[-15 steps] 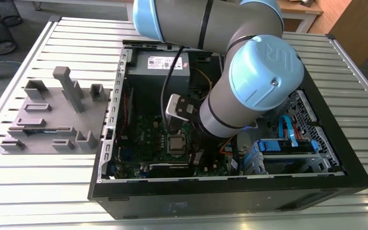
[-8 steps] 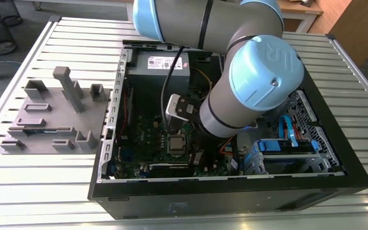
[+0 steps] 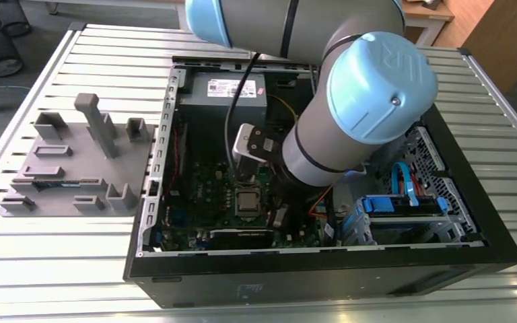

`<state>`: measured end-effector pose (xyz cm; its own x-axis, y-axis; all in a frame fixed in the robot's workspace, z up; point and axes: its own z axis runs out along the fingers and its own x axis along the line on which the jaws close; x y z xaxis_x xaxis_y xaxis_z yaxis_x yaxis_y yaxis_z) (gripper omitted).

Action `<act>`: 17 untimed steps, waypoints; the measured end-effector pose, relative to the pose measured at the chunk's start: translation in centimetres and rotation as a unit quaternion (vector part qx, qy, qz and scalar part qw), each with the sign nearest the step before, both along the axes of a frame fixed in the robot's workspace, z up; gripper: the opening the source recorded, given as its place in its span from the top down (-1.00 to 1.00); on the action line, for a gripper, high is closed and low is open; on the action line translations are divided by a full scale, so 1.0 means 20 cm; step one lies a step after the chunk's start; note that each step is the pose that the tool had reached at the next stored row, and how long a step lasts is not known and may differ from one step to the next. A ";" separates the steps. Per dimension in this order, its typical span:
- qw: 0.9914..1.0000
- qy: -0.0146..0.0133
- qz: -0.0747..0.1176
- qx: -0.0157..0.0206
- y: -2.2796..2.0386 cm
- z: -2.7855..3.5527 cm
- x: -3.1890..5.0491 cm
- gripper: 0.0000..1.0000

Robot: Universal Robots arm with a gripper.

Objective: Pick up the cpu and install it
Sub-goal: 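Install the first cpu locking lever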

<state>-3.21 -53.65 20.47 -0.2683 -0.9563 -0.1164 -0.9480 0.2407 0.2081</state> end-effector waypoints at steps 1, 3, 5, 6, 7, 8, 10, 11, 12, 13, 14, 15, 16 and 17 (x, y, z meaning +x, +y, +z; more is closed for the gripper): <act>1.000 0.000 0.000 0.000 0.000 0.015 0.000 0.79; 1.000 0.000 0.000 0.000 0.000 0.045 0.000 0.79; 1.000 0.000 0.000 0.000 0.000 0.073 0.000 0.79; 1.000 0.000 0.000 0.000 0.000 0.088 0.000 0.79; 1.000 0.000 0.000 0.000 0.000 0.102 0.000 0.79; 1.000 0.000 -0.001 0.000 0.000 0.116 0.000 0.79; 1.000 0.000 -0.001 0.000 0.000 0.137 0.000 0.79; 1.000 0.000 -0.001 0.000 0.001 0.140 0.000 0.79; 1.000 0.000 -0.003 0.000 0.001 0.139 0.000 0.79; 1.000 0.000 -0.006 0.000 0.001 0.140 0.000 0.79; 1.000 0.000 -0.011 0.000 0.001 0.140 0.000 0.79; 1.000 0.000 -0.019 0.000 0.001 0.140 0.000 0.79; 1.000 0.000 -0.027 0.000 0.001 0.140 0.000 0.79; 0.999 0.000 -0.036 0.000 0.001 0.139 0.000 0.79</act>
